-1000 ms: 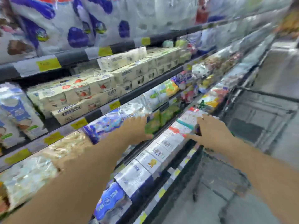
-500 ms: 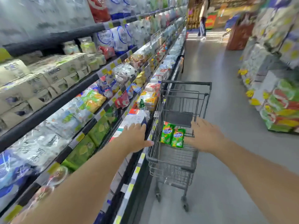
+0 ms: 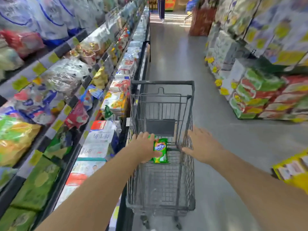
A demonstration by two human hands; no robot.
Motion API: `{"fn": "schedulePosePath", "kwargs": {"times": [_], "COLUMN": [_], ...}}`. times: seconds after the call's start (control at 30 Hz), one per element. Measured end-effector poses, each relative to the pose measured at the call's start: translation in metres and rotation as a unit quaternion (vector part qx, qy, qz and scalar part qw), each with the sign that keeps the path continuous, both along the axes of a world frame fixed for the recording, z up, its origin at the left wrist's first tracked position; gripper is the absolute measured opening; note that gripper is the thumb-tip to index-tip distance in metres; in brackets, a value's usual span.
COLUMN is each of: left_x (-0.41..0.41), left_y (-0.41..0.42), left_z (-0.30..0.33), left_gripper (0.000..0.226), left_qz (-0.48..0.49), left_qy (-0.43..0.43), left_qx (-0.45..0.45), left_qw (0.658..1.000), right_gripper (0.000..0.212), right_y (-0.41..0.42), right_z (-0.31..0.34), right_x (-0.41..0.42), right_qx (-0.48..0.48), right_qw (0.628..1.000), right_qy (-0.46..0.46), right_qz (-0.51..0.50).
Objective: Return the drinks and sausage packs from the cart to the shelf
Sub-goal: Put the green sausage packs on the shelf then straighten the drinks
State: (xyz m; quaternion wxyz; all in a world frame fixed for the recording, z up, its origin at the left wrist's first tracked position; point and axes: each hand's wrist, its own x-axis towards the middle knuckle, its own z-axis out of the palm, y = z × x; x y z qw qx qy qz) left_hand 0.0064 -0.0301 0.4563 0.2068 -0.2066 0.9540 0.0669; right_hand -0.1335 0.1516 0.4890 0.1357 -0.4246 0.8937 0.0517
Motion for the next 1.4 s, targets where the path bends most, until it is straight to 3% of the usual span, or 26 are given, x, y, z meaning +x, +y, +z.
{"fn": "schedulePosePath", "kwargs": {"times": [0.13,0.33,0.53,0.83,0.97,1.1,1.23,1.3,1.4], "left_x": [-0.04,-0.086,-0.112,-0.15,-0.163,-0.163,-0.164,-0.167,-0.167], "left_y": [-0.03,-0.059,-0.093,-0.129,-0.14,-0.146,-0.149,-0.149,-0.15], "left_z": [-0.037,-0.111,-0.217,-0.396,-0.443,-0.467,-0.475,-0.473,-0.47], "left_gripper": [0.09,0.089,0.079,0.072,0.096,0.09,0.101,0.104,0.091], "left_qz": [-0.001,0.048,0.173,0.326,0.369,0.404,0.479,0.499,0.524], "left_qy": [-0.012,-0.036,-0.033,-0.014,0.02,0.104,0.135,0.136,0.115], "left_qx": [0.02,0.074,0.163,0.182,0.122,0.042,0.131,0.145,0.131], "left_qw": [1.0,0.995,0.971,0.927,0.921,0.908,0.858,0.843,0.834], "right_gripper": [0.077,0.052,0.034,0.016,0.027,0.032,0.038,0.055,0.067], "right_y": [-0.029,-0.073,-0.135,-0.191,-0.203,-0.207,-0.213,-0.218,-0.22], "right_z": [-0.032,-0.102,-0.218,-0.414,-0.467,-0.503,-0.517,-0.52,-0.521], "right_x": [-0.031,-0.075,-0.108,-0.135,-0.142,-0.152,-0.153,-0.152,-0.148], "right_qx": [0.022,0.031,0.035,0.034,0.027,0.002,-0.057,-0.089,-0.081], "right_qw": [0.999,0.995,0.973,0.947,0.935,0.924,0.885,0.858,0.842], "right_qy": [-0.019,-0.079,-0.217,-0.276,-0.282,-0.299,-0.358,-0.378,-0.385], "right_qz": [-0.023,-0.044,-0.067,-0.159,-0.211,-0.24,-0.293,-0.337,-0.37]}}
